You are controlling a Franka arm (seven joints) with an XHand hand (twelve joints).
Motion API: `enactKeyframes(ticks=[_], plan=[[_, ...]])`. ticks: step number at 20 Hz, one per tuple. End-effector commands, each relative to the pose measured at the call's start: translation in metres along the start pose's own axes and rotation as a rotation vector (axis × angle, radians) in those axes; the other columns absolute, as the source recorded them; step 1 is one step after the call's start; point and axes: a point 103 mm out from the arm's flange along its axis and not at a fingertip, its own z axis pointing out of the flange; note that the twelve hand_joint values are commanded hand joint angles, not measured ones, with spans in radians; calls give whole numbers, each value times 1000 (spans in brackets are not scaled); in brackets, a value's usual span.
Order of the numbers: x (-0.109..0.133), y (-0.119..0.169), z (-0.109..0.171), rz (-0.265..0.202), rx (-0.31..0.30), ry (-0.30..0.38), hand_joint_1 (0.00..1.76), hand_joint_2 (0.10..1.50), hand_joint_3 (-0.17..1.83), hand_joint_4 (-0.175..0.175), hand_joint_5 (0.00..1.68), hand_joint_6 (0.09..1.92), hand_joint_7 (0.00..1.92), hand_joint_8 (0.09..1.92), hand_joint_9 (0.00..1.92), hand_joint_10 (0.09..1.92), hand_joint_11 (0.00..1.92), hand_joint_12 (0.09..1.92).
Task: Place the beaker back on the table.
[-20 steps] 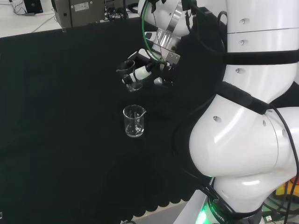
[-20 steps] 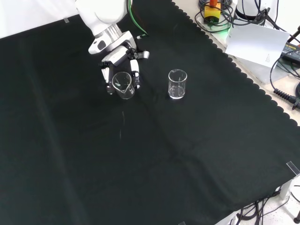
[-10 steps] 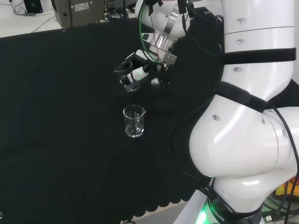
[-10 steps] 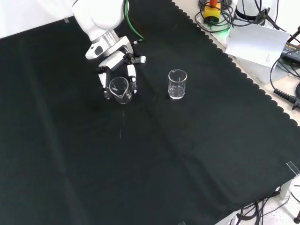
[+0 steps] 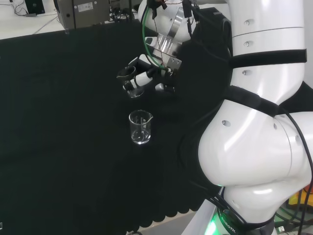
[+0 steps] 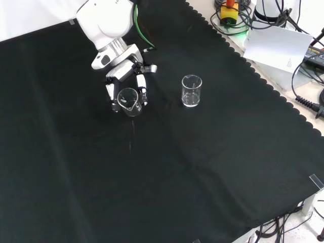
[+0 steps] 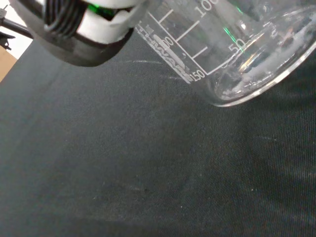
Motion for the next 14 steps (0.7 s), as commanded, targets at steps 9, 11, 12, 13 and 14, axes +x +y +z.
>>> enactKeyframes(ticks=[9, 11, 12, 13, 14], plan=[[-9, -1, 9, 16, -1, -12, 1423, 1027, -175, -142, 1229, 599, 1315, 562, 1572, 87, 1198, 863], [-11, -3, 8, 12, 3, -16, 1421, 1030, -175, -135, 1228, 613, 1302, 581, 1565, 87, 1191, 863], [-11, -4, 8, 10, 5, -21, 1420, 1032, -175, -130, 1227, 622, 1291, 597, 1563, 87, 1185, 862], [-12, -5, 7, 10, 10, -28, 1417, 1039, -175, -126, 1213, 649, 1271, 633, 1551, 87, 1165, 857], [-13, -6, 7, 9, 11, -37, 1414, 1048, -175, -122, 1191, 688, 1249, 678, 1534, 87, 1142, 850]])
